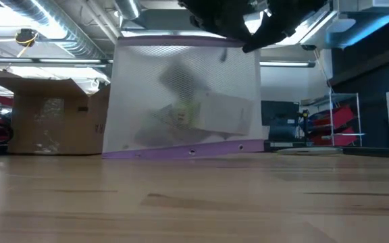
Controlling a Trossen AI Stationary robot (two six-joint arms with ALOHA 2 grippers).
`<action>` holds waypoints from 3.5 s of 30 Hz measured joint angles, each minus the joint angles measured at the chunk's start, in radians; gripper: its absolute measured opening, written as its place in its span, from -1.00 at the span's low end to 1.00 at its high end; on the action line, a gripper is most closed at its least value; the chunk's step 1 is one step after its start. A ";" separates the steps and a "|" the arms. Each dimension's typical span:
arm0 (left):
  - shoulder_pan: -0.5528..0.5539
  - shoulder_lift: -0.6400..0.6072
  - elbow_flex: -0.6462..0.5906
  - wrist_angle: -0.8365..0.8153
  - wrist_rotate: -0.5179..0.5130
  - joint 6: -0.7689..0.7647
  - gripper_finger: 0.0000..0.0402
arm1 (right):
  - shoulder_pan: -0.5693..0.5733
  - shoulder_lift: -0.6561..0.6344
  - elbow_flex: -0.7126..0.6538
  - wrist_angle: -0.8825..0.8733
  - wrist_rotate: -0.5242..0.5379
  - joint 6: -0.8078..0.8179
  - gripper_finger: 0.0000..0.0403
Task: Unpack boxes
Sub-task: Close the zip bag
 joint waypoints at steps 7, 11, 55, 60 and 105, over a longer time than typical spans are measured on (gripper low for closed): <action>-0.002 0.015 0.000 0.009 -0.008 0.011 -0.16 | 0.000 0.000 0.000 0.001 0.000 0.000 -1.00; -0.002 0.016 0.000 0.007 -0.008 0.018 -0.54 | 0.000 0.000 0.000 0.004 0.002 0.000 -1.00; -0.043 0.015 0.002 0.032 -0.134 0.236 -0.95 | -0.018 -0.001 0.002 -0.008 0.010 -0.003 -1.00; -0.049 0.005 0.008 0.017 -0.167 0.231 -0.97 | -0.021 0.002 -0.002 -0.041 0.026 -0.022 -1.00; -0.042 -0.049 0.004 -0.364 -0.179 -0.033 -1.00 | -0.021 0.000 0.000 -0.079 0.061 -0.023 -1.00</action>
